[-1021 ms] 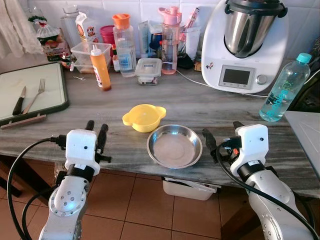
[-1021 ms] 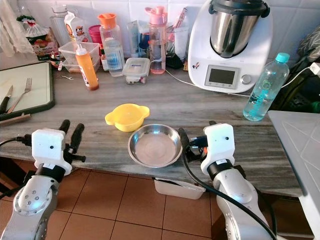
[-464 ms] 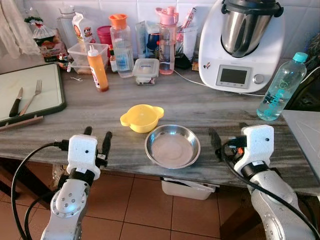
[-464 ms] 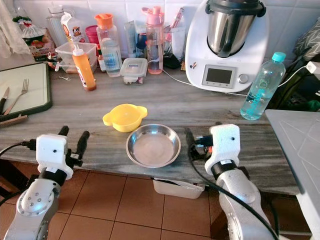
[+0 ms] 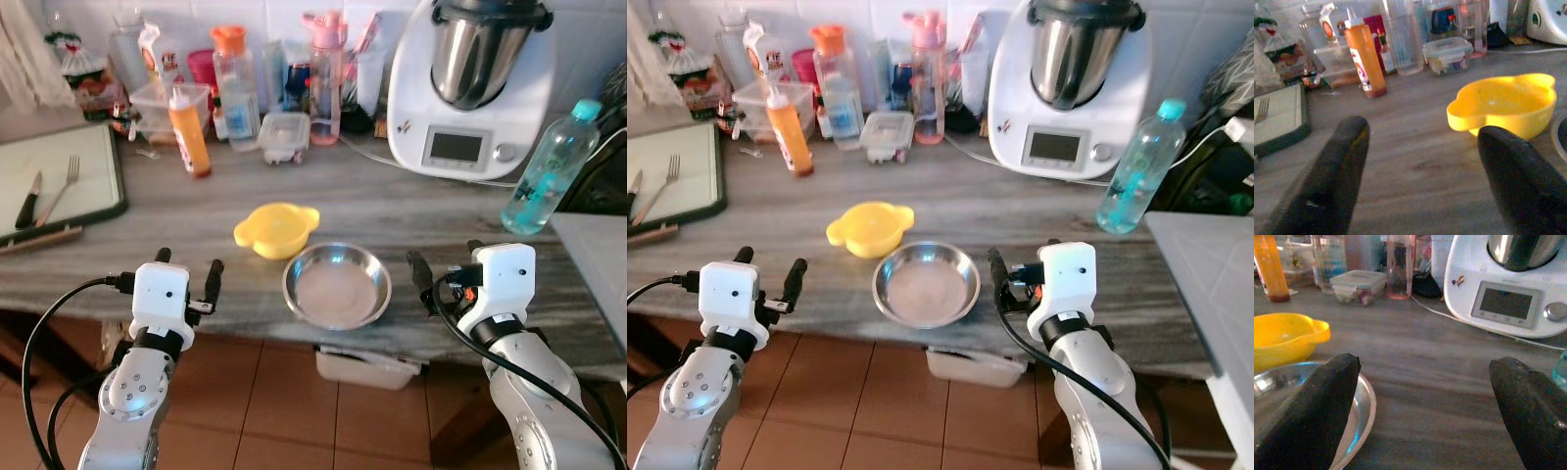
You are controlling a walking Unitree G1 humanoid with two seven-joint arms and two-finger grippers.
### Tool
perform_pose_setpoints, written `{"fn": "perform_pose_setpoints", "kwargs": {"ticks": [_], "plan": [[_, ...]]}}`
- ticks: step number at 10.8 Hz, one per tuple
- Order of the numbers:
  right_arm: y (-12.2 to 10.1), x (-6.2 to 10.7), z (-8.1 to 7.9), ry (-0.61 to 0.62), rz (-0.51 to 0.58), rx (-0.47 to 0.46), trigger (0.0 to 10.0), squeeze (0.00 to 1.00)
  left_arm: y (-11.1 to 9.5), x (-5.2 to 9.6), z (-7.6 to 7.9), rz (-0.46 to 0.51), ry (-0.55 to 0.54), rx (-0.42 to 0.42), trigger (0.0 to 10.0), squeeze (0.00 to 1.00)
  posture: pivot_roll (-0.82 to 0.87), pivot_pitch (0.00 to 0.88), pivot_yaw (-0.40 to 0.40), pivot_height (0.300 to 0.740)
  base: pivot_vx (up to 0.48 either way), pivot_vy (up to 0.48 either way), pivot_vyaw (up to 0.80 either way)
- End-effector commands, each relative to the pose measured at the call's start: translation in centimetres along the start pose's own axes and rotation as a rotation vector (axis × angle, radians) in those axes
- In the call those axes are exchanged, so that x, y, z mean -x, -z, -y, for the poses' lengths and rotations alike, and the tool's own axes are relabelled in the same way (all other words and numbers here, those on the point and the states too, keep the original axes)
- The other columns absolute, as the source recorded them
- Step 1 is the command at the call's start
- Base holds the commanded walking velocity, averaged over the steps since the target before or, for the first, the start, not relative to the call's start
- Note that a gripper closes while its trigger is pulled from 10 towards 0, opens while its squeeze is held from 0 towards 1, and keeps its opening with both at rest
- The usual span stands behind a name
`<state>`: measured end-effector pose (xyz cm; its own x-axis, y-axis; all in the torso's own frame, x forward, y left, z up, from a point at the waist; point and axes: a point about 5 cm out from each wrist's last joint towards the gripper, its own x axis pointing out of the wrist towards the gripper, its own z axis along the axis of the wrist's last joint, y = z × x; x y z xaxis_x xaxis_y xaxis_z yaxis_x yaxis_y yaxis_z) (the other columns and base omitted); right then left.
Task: Setting the table
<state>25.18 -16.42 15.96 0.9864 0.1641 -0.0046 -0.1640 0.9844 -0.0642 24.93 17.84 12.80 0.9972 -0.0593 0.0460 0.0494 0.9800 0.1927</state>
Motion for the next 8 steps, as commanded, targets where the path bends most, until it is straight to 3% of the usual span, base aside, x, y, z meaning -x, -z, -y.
{"fn": "perform_pose_setpoints", "kwargs": {"ticks": [1, 8], "plan": [[0.01, -0.16, 0.21, 0.015, 0.001, -0.009, 10.0, 1.00, 0.26, 0.02, -0.29, -0.012, -0.011, -0.011, 10.0, 1.00, 0.04, 0.010, 0.027, 0.740, -0.368, 0.000, 0.00], [-0.13, -0.45, 0.42, 0.021, 0.003, -0.007, 10.0, 1.00, 0.13, 0.00, 0.09, -0.019, 0.012, -0.018, 10.0, 1.00, 0.04, 0.010, 0.030, 0.740, -0.391, 0.000, 0.00]]}}
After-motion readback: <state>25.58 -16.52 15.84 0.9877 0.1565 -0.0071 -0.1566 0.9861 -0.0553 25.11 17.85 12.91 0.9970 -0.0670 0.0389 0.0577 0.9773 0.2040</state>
